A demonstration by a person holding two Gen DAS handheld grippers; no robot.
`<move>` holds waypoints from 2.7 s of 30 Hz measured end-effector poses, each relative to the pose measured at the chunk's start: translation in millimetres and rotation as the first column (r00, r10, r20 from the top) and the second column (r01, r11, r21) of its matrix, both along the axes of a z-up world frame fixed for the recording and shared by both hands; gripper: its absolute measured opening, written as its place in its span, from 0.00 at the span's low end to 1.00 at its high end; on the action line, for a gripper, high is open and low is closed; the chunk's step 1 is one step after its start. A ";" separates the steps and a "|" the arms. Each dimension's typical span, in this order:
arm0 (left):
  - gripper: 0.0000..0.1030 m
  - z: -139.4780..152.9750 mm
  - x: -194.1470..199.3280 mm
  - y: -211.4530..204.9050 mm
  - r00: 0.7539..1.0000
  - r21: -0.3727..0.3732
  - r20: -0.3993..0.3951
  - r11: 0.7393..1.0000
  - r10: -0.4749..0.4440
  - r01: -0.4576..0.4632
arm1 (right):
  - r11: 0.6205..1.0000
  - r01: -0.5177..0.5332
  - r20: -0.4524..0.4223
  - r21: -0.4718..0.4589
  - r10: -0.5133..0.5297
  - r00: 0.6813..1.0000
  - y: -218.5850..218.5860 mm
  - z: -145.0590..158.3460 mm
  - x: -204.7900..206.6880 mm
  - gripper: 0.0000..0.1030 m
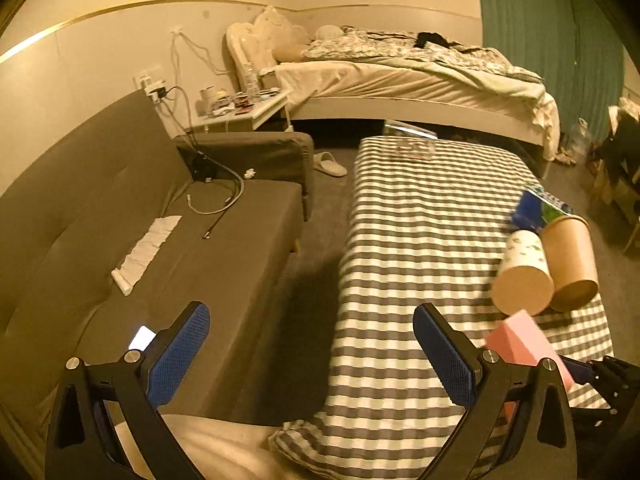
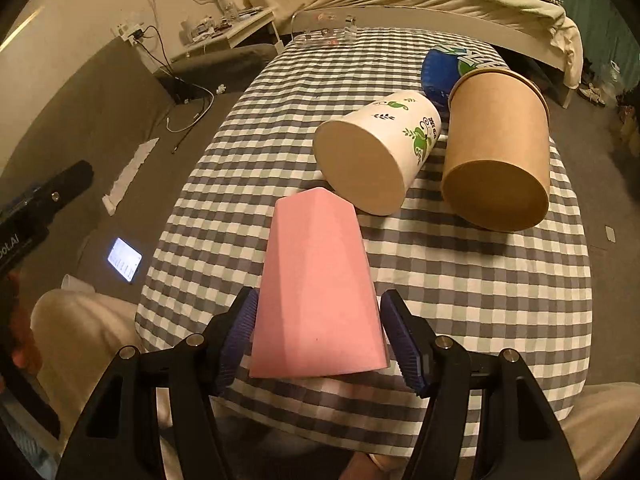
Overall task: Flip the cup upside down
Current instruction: 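Lift the pink cup with the right gripper and rotate it, then close the left gripper on the pink cup while the right gripper releases it, then turn the pink cup rim-down with the left gripper and lower it onto the table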
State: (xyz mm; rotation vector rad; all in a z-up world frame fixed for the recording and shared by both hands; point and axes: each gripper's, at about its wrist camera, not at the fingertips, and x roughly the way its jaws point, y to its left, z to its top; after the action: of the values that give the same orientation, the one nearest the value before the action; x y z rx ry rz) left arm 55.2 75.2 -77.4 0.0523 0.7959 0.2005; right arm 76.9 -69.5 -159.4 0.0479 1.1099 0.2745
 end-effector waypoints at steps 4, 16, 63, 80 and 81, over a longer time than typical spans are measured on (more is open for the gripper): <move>1.00 4.4 -1.5 -12.0 1.000 -0.015 -0.013 1.000 -0.021 0.021 | 1.000 0.007 0.006 0.005 -0.007 1.000 -6.1 9.6 -2.2 0.69; 1.00 15.3 -16.7 -61.2 0.993 -0.161 -0.095 0.986 -0.067 0.051 | 0.993 0.104 0.234 -0.056 -0.088 0.968 -74.8 106.9 -29.4 0.85; 0.59 -20.7 62.3 -146.0 0.895 -0.181 -0.330 0.951 -0.300 0.252 | 0.986 0.165 0.144 -0.026 -0.159 0.977 -140.9 59.9 -13.7 0.85; 0.57 -38.2 22.4 -166.5 0.895 -0.171 -0.271 0.933 -0.355 0.318 | 0.979 0.194 0.152 -0.056 -0.183 0.971 -140.4 63.2 -13.2 0.85; 0.58 -37.6 21.9 -166.8 0.896 -0.169 -0.266 0.932 -0.356 0.320 | 0.978 0.202 0.154 -0.055 -0.191 0.969 -142.7 64.3 -13.7 0.85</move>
State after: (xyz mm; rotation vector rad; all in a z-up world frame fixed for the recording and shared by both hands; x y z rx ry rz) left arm 77.0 -91.7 -115.0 0.1068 1.0791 -0.1937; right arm 63.2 -212.2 -95.1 0.0734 0.9579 0.0599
